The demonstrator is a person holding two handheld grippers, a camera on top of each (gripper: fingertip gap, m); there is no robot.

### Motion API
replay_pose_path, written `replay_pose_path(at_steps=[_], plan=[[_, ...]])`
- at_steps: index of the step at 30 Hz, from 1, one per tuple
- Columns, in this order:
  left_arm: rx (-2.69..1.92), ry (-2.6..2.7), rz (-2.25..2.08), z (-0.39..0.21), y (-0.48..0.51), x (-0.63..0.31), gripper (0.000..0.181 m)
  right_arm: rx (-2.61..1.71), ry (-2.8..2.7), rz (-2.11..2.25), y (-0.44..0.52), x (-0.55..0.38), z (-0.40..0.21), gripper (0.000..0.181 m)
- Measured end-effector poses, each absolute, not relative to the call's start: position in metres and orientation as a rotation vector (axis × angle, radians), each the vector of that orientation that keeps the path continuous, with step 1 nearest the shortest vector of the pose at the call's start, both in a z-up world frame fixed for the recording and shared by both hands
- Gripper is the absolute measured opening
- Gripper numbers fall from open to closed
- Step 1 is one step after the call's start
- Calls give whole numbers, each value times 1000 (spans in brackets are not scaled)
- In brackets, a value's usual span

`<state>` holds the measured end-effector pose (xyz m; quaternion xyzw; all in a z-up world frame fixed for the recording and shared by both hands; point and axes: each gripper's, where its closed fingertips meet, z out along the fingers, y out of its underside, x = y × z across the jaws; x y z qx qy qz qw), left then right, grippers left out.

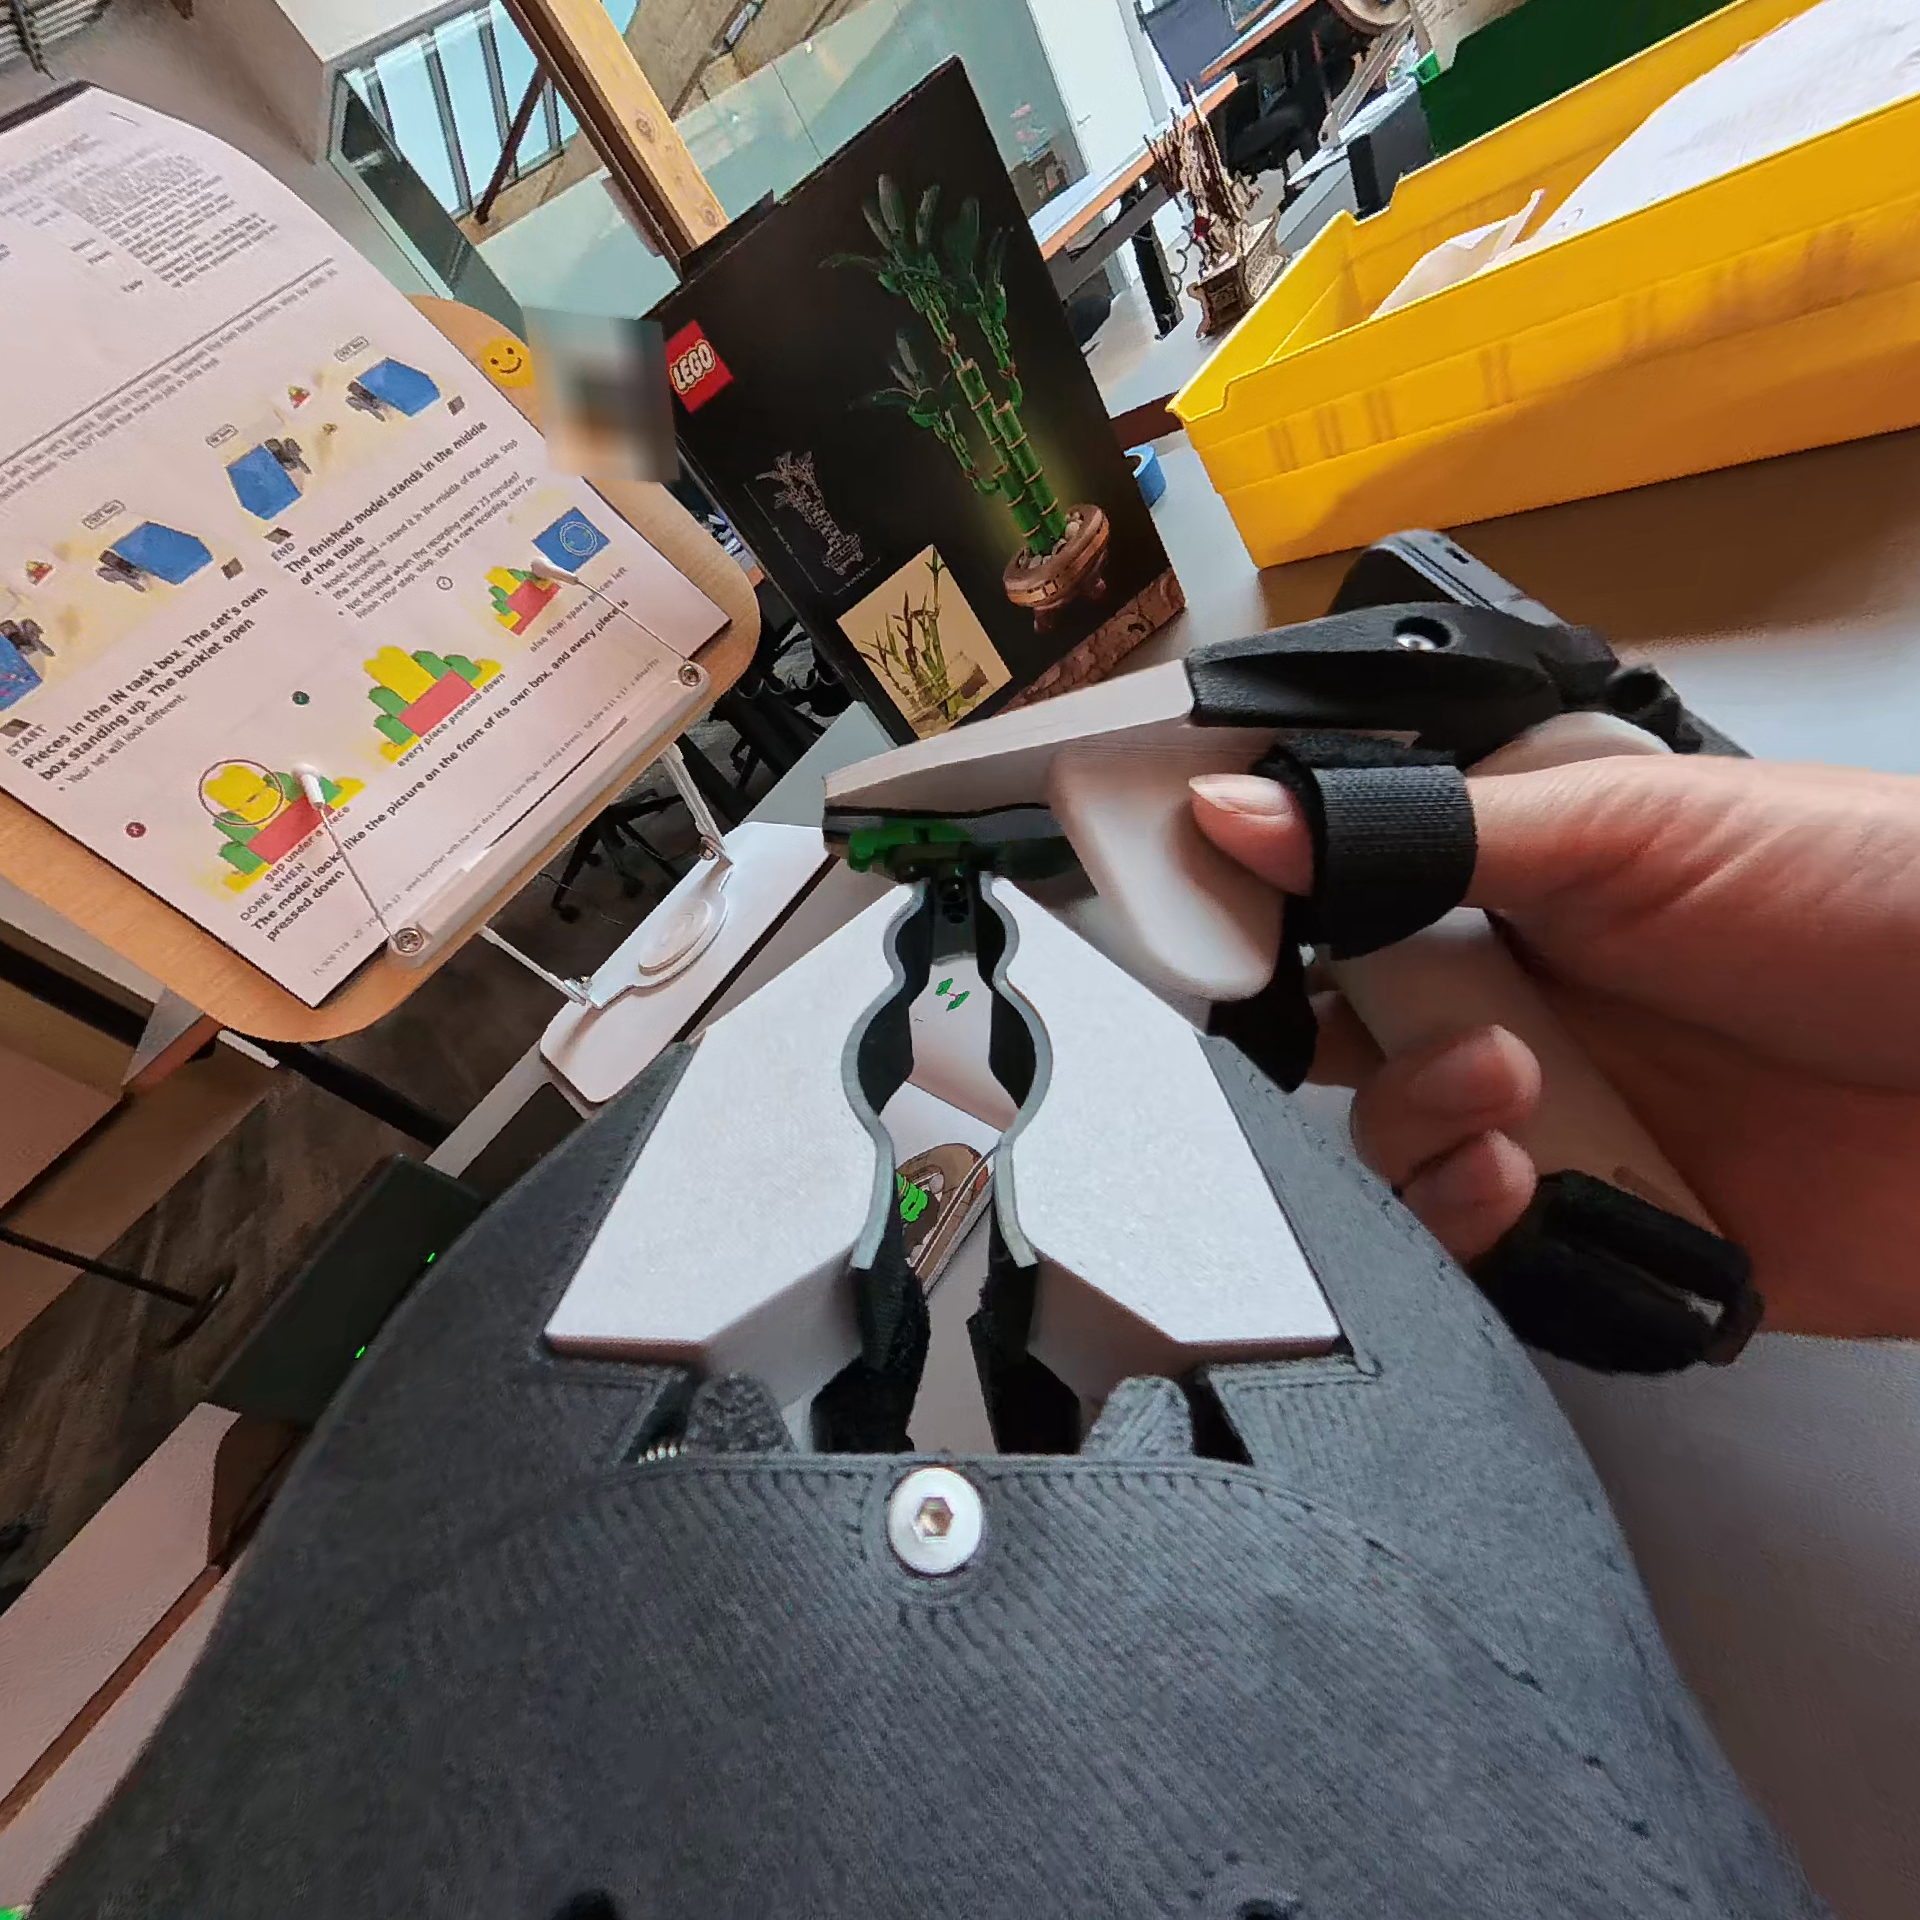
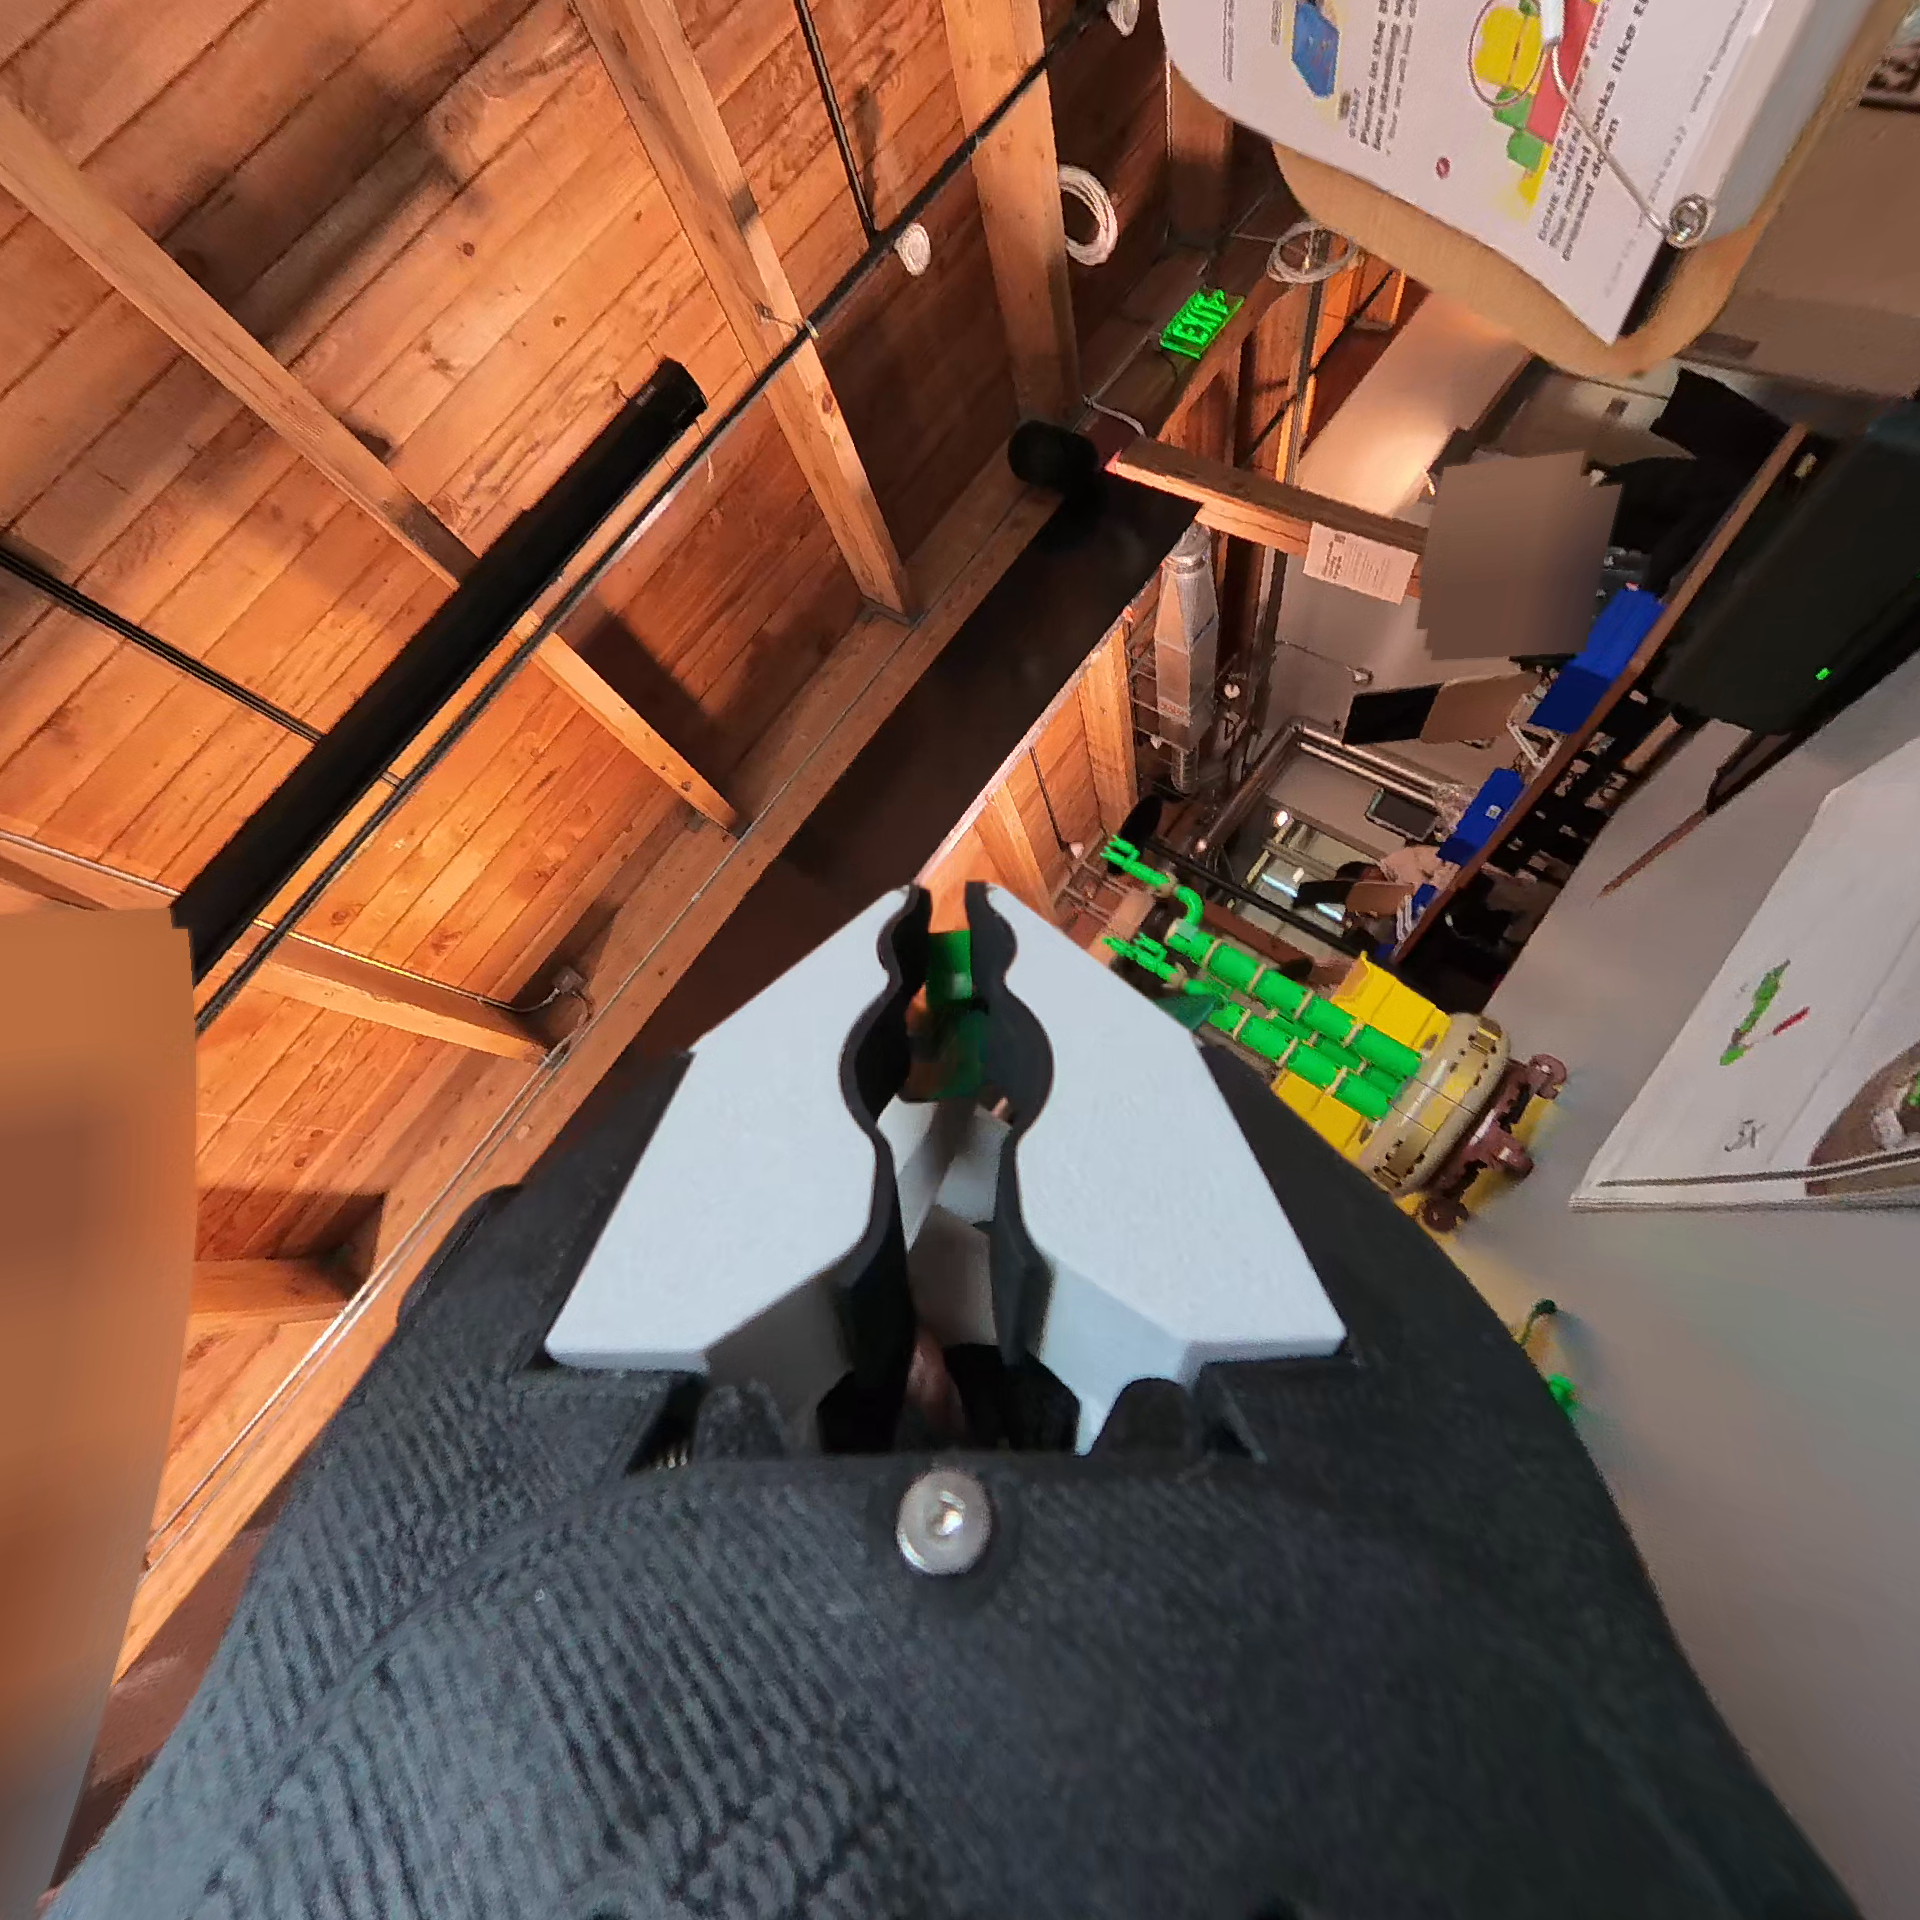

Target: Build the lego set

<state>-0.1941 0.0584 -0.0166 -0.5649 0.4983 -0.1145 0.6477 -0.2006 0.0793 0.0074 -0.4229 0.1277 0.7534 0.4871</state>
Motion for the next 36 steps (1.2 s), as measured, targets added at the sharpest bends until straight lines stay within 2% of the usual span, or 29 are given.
replay_pose_path(at_steps=[1, 8, 14, 29, 36], plan=[[-1278, 1130, -264, -15, 58, -195, 6, -1062, 308, 1830, 83, -199, 7, 5], [-1314, 1053, -275, -3, 78, -221, 6, -1674, -223, 1722, 81, -219, -33, 5], [-1390, 972, -301, -3, 104, -247, 6, -2038, -774, 1121, 75, -217, -101, 6], [-1401, 1022, -271, -11, 106, -244, 7, -2077, -1208, 872, 51, -233, -148, 10], [-1415, 1014, -278, -11, 109, -247, 6, -1984, -1370, 635, 54, -211, -115, 19]])
